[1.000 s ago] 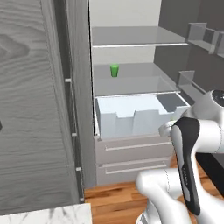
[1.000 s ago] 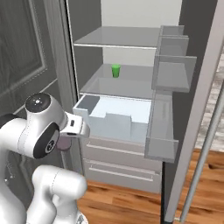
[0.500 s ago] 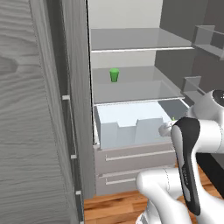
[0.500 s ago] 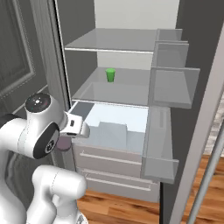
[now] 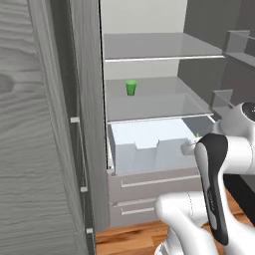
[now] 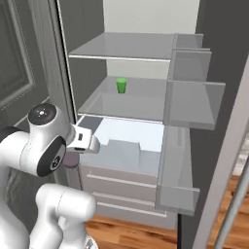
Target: Place the eggplant and squash inside the fridge drawer. Close the drawer after placing the vegetables.
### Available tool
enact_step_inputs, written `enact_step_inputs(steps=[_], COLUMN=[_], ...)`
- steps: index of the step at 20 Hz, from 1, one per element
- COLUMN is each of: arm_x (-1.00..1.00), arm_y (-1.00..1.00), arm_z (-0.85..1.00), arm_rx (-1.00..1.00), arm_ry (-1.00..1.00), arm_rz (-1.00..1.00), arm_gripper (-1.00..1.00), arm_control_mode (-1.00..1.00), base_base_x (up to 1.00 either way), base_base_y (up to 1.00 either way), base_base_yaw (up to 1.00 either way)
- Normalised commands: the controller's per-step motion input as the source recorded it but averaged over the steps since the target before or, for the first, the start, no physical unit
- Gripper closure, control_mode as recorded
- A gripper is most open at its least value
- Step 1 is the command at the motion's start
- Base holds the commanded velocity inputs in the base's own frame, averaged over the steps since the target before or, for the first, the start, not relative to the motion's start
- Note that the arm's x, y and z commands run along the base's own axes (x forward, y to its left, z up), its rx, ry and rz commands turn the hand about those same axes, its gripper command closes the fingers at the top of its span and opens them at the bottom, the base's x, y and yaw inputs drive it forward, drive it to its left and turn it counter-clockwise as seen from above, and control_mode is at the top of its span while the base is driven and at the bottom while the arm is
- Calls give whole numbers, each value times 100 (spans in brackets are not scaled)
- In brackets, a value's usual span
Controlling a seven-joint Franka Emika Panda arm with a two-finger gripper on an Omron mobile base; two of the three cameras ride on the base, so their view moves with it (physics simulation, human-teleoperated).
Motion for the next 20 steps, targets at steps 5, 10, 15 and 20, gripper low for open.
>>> enact_step_inputs(steps=[5, 10, 15, 20], arm_x=[0, 0, 0, 38], arm_y=[0, 0, 0, -1], arm_z=[0, 0, 0, 7], arm_rx=[0, 0, 0, 0], arm_ry=[0, 0, 0, 0], arm_rz=[0, 0, 0, 0], arm_gripper=[100, 100, 100, 100], arm_control_mode=[100, 100, 100, -100], base_base_x=[66, 41, 8, 4], base_base_y=[0, 0, -1, 0], base_base_yaw=[0, 0, 0, 0])
